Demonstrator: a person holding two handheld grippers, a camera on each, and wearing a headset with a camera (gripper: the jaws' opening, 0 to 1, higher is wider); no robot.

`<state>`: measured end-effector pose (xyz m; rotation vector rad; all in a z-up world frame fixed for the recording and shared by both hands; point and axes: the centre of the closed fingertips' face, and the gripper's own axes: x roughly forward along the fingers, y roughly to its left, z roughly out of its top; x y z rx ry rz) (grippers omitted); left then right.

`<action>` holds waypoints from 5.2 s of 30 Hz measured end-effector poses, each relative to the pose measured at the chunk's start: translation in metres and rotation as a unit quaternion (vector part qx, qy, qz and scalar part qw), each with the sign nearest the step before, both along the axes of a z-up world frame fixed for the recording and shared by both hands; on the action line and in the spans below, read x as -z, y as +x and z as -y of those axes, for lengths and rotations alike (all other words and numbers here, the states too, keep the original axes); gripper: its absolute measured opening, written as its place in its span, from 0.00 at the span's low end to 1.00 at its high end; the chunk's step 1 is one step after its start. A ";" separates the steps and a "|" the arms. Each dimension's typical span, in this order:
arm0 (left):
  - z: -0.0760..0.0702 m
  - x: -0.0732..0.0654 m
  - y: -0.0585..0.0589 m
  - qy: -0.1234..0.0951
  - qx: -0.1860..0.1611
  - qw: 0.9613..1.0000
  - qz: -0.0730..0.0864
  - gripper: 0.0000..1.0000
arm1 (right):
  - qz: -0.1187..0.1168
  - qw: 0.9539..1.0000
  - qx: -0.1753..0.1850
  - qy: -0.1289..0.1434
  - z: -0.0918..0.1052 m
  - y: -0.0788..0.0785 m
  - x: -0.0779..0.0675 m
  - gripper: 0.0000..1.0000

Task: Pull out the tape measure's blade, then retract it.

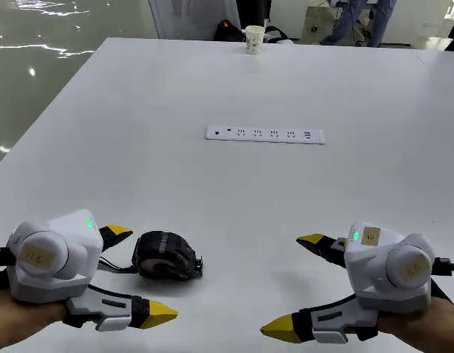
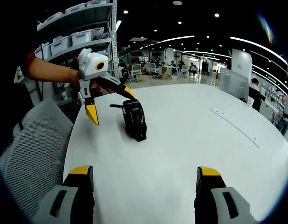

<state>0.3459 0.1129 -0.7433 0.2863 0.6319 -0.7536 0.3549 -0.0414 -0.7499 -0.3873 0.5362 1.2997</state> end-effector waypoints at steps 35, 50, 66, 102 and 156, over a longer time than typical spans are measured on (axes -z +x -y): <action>-0.016 0.016 0.013 0.074 0.102 0.991 -0.046 0.56 | 0.039 0.987 -0.150 -0.048 -0.057 0.008 0.028 0.59; -0.022 0.024 0.024 0.099 0.142 0.983 -0.058 0.45 | 0.052 0.979 -0.190 -0.056 -0.085 0.017 0.035 0.42; -0.021 0.027 0.028 0.117 0.176 0.976 -0.058 0.35 | 0.054 0.975 -0.208 -0.063 -0.105 0.020 0.041 0.27; -0.018 0.024 0.023 0.103 0.181 0.976 -0.059 0.25 | 0.040 0.975 -0.201 -0.082 -0.117 0.020 0.052 0.12; -0.022 0.030 0.029 0.094 0.175 0.978 -0.067 0.24 | 0.064 0.969 -0.218 -0.094 -0.097 0.022 0.052 0.08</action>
